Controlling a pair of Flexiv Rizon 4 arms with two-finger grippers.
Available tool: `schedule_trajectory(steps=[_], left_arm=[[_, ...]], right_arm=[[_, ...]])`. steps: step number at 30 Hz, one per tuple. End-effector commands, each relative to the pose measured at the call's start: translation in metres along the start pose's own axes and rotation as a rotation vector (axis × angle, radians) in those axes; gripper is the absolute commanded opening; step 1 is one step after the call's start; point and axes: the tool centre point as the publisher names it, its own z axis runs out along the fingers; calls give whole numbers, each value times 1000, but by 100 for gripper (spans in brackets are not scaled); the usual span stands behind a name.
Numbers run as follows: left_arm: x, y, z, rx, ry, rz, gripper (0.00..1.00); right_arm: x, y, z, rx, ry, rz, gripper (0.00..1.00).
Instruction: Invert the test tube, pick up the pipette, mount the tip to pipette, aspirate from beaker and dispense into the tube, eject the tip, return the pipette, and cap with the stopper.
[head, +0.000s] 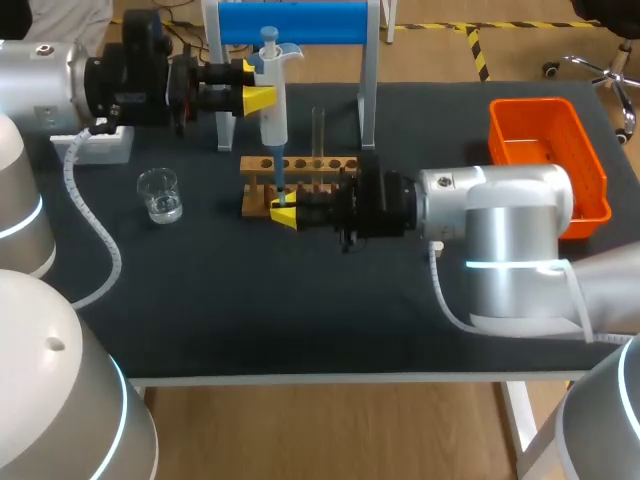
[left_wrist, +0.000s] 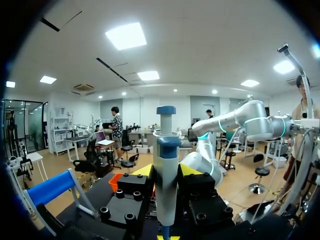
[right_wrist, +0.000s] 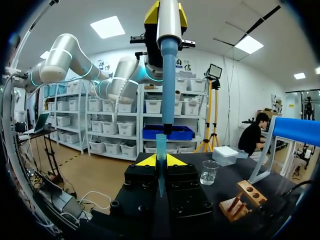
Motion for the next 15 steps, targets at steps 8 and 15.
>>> schedule_trajectory(steps=[8, 15], left_arm=[[0, 1, 0, 1, -1, 1, 0], [0, 1, 0, 1, -1, 1, 0]], right_arm=[[-4, -5, 1, 16, 1, 4, 0], [-6, -6, 1, 26, -3, -4, 0]])
